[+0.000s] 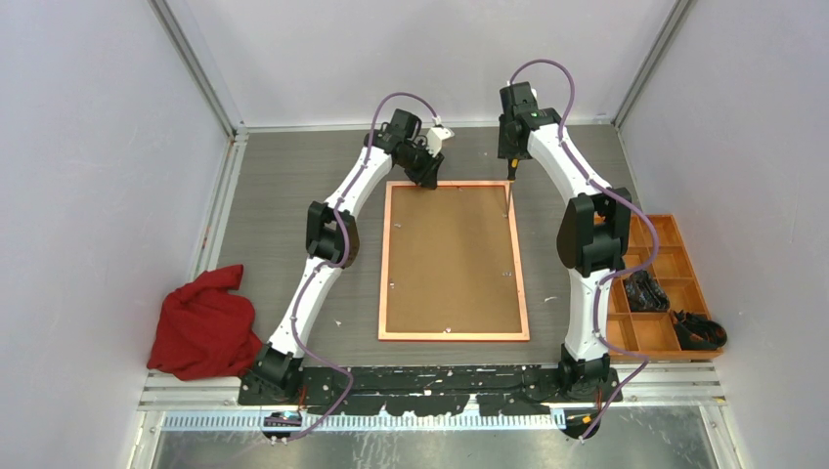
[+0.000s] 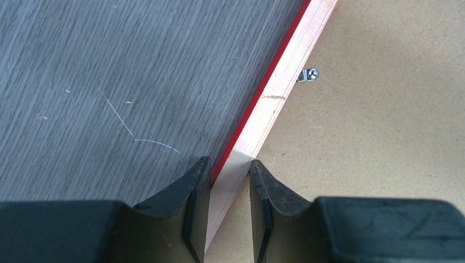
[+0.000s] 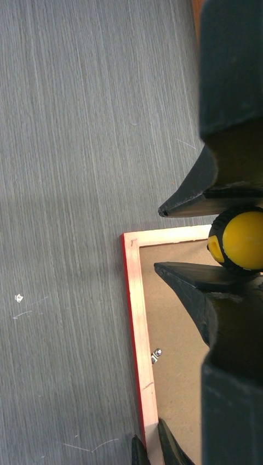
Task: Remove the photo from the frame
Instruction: Release the photo frame item from the photo frame.
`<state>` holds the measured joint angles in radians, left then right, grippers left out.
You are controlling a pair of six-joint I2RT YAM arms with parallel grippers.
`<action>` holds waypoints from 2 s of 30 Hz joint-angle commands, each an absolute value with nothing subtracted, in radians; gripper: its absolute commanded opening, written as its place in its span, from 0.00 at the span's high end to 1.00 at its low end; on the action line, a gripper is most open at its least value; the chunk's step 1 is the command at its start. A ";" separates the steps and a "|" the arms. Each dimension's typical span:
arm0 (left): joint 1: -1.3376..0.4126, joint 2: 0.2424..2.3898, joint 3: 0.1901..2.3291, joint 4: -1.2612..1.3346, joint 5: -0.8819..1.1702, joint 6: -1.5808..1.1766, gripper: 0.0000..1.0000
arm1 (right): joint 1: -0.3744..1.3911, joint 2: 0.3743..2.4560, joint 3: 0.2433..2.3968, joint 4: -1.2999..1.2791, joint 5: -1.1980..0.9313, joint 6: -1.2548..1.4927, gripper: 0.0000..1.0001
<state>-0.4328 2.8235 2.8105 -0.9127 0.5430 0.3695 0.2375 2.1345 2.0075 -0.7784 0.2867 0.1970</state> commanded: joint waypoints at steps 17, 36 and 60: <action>-0.432 2.856 2.834 -0.940 0.487 0.337 0.76 | 0.239 2.161 2.049 -0.797 0.263 0.198 0.99; -0.433 2.861 2.841 -0.944 0.485 0.336 0.76 | 0.241 2.140 2.039 -0.787 0.269 0.201 0.99; -0.432 2.861 2.842 -0.943 0.482 0.334 0.76 | 0.239 2.159 2.042 -0.808 0.243 0.212 0.99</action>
<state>-0.4328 2.8258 2.8147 -0.9150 0.5419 0.3664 0.2375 2.1494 2.0212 -0.7727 0.2749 0.1905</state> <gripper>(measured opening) 0.303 0.388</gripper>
